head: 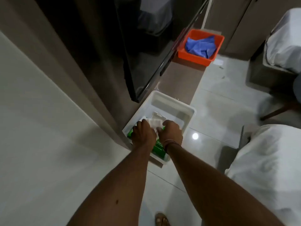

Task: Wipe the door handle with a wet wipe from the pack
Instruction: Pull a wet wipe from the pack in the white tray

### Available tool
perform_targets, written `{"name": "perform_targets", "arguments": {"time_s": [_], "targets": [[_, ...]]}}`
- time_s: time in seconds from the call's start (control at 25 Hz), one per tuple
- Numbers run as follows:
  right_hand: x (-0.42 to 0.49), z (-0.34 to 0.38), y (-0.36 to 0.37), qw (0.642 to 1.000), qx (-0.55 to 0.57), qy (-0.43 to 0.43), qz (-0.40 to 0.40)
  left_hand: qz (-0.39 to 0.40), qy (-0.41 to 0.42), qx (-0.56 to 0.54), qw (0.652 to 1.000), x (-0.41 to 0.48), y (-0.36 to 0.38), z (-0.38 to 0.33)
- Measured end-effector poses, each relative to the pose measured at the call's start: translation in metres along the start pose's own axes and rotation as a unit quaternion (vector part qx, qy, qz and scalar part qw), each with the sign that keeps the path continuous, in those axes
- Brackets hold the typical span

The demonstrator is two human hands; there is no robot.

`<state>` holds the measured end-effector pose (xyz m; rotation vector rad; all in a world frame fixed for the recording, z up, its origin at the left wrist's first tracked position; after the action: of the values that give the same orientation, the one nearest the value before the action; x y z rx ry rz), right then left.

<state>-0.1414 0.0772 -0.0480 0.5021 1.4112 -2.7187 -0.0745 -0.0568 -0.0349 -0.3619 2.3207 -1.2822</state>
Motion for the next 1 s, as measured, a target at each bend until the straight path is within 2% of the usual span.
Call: {"name": "perform_targets", "arguments": {"time_s": [0.16,0.36,0.48,0.64,0.8,0.92,1.0], "targets": [[0.014,-0.005,0.018,0.997,-0.014,0.070,0.017,0.018,-0.084,-0.002,0.996,0.019,0.016,0.024],[0.020,-0.013,0.030,0.995,0.008,0.096,0.033,-0.032,-0.078,-0.036,0.996,0.024,0.016,0.036],[0.018,-0.012,0.023,0.995,0.053,0.085,0.015,-0.069,-0.083,-0.126,0.986,0.024,0.010,0.037],[-0.006,0.006,0.000,0.991,0.131,0.014,-0.007,-0.084,-0.077,-0.235,0.965,0.006,-0.004,0.034],[-0.060,0.014,-0.022,0.959,0.269,-0.042,0.076,-0.152,-0.074,-0.388,0.906,-0.058,-0.031,0.038],[-0.133,0.007,-0.024,0.911,0.354,-0.032,0.210,-0.214,-0.104,-0.449,0.861,-0.142,-0.044,0.072],[-0.198,-0.009,-0.014,0.887,0.348,-0.021,0.303,-0.210,-0.111,-0.480,0.845,-0.206,-0.042,0.104]]}}
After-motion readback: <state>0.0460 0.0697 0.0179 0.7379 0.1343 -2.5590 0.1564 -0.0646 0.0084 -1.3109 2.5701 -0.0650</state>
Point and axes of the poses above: each hand's wrist, its own x-axis towards the middle knuckle, its own y-axis out of the palm, z = x × y, the point moved 10 cm from there along x, towards the middle knuckle, and after that the axes turned 11 degrees about y, right-handed, at the moved point
